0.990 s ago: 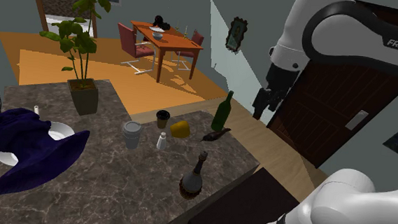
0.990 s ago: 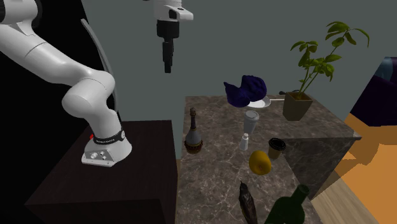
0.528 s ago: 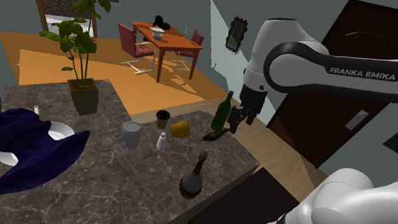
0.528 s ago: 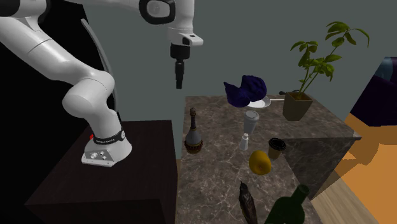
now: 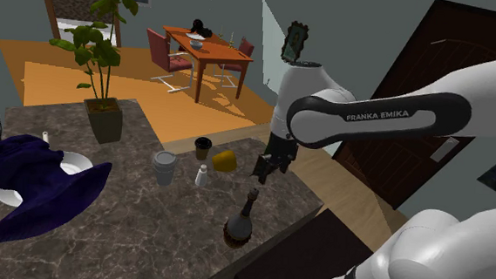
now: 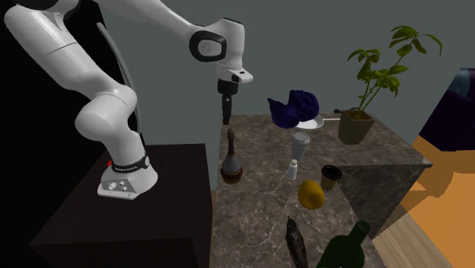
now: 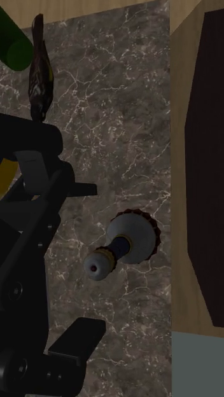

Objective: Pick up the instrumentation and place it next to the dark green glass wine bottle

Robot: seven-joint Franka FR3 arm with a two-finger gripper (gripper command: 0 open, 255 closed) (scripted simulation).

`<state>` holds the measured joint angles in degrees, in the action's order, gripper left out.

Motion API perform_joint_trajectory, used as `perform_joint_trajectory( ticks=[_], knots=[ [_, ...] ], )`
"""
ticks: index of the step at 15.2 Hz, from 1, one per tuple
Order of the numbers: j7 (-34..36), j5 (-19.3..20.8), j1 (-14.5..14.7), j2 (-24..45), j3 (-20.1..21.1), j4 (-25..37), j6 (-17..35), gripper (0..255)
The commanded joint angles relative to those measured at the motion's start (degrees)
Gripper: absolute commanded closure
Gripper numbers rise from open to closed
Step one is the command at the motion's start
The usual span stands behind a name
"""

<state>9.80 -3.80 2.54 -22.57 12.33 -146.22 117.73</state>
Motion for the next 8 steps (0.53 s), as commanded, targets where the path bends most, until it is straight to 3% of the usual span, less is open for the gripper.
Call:
perform_joint_trajectory(
  ticks=[1, 4, 8],
  knots=[
    [1.7, 0.0, 0.2, 4.4, 1.3, 0.7, 3.7, 0],
    [3.9, 0.7, 0.3, 10.9, 2.7, 1.5, 9.1, 0],
    [4.3, 1.2, 0.2, 12.9, 2.9, 0.4, 12.2, 0]
  ],
)
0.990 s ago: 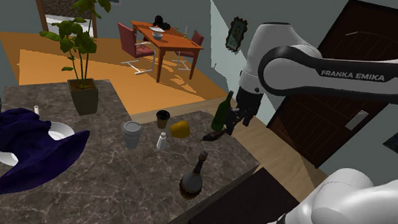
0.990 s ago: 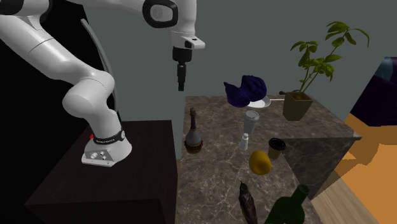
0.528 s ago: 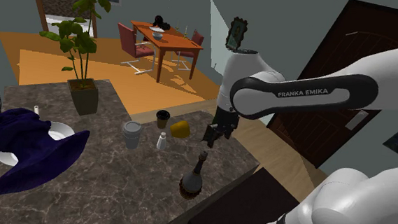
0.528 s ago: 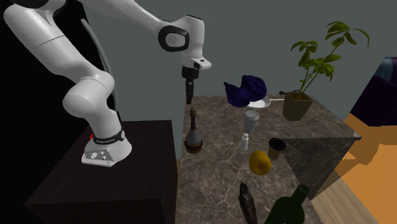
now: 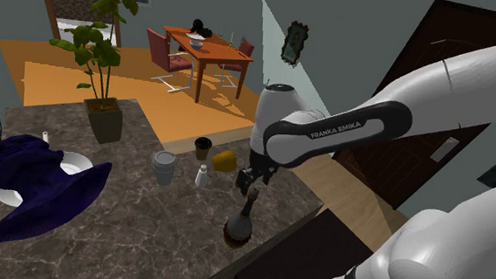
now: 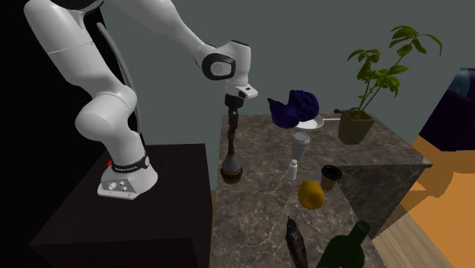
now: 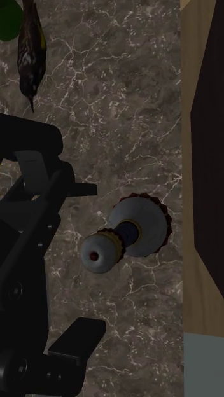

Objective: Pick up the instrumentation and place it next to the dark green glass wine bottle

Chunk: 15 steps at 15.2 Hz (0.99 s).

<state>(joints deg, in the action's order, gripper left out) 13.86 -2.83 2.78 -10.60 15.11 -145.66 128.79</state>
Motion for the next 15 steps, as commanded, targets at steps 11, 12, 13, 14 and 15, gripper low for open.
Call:
perform_joint_trajectory(
  ticks=[11, 12, 13, 14, 15],
  knots=[
    [0.8, 0.9, -0.2, 3.4, 0.4, -1.8, 5.2, 0],
    [0.8, 0.9, -0.2, 3.4, 0.4, -1.8, 5.2, 0],
    [0.8, 0.9, -0.2, 3.4, 0.4, -1.8, 5.2, 255],
    [0.8, 0.9, -0.2, 3.4, 0.4, -1.8, 5.2, 255],
    [0.8, 0.9, -0.2, 3.4, 0.4, -1.8, 5.2, 255]
  ],
)
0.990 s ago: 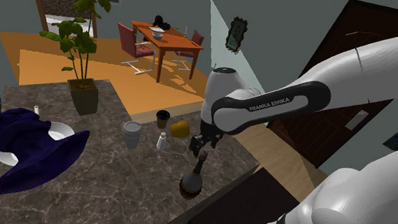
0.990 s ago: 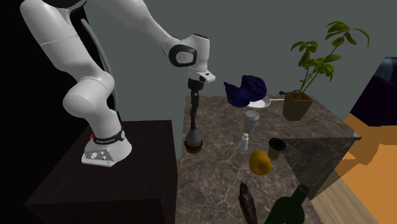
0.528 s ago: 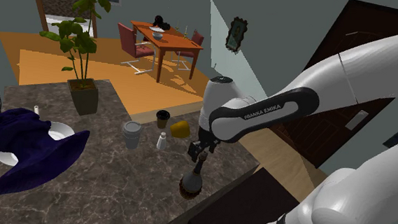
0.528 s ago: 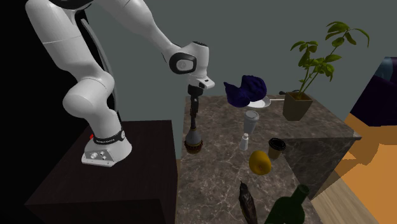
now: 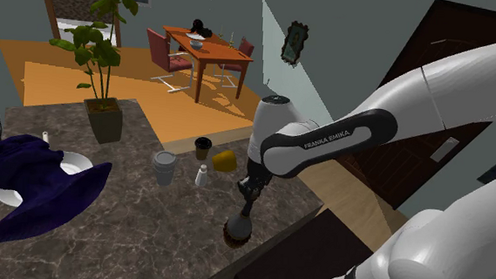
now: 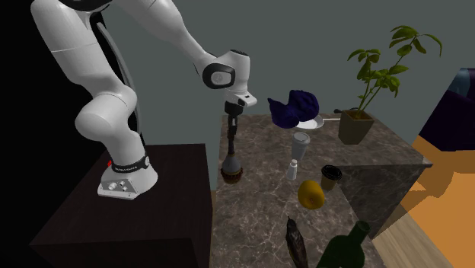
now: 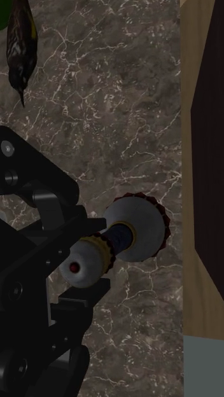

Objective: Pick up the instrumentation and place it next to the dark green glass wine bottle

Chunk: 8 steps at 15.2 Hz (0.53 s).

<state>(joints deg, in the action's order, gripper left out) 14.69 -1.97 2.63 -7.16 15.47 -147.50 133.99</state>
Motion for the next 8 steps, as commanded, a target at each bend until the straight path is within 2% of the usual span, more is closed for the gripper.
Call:
perform_joint_trajectory(
  ticks=[1, 8],
  knots=[
    [0.0, 0.0, 0.0, 0.0, 0.0, 0.0, 0.0, 255],
    [-0.2, -0.2, 0.0, -0.7, 0.0, 0.2, -0.9, 255]
  ],
)
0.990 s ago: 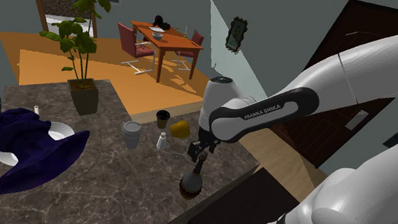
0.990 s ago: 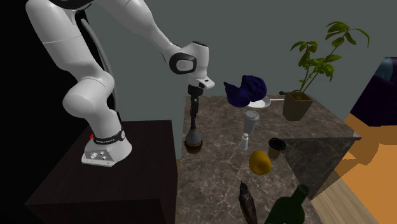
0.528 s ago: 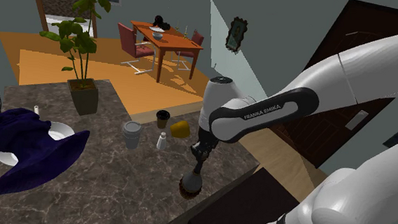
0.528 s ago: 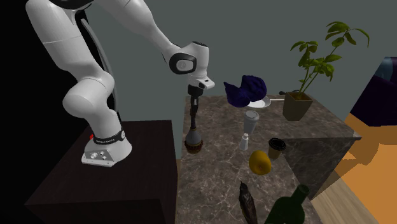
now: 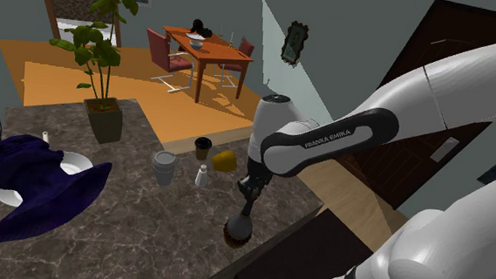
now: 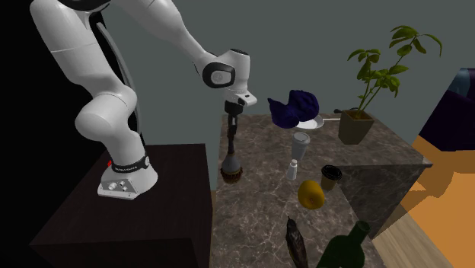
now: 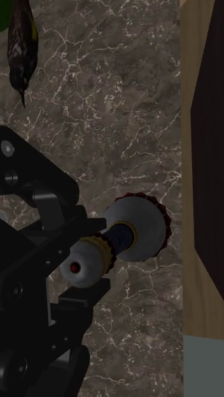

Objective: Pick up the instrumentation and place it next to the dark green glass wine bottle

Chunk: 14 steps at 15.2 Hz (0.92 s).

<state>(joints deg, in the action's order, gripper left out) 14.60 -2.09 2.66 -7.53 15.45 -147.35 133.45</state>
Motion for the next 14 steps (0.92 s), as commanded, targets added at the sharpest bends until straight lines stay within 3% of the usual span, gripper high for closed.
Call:
perform_joint_trajectory(
  ticks=[1, 14],
  knots=[
    [-0.2, -0.3, 0.0, -1.0, -0.1, 0.3, -1.2, 255],
    [-1.6, -1.8, 0.4, -8.2, -0.9, 4.7, -12.7, 255]
  ],
)
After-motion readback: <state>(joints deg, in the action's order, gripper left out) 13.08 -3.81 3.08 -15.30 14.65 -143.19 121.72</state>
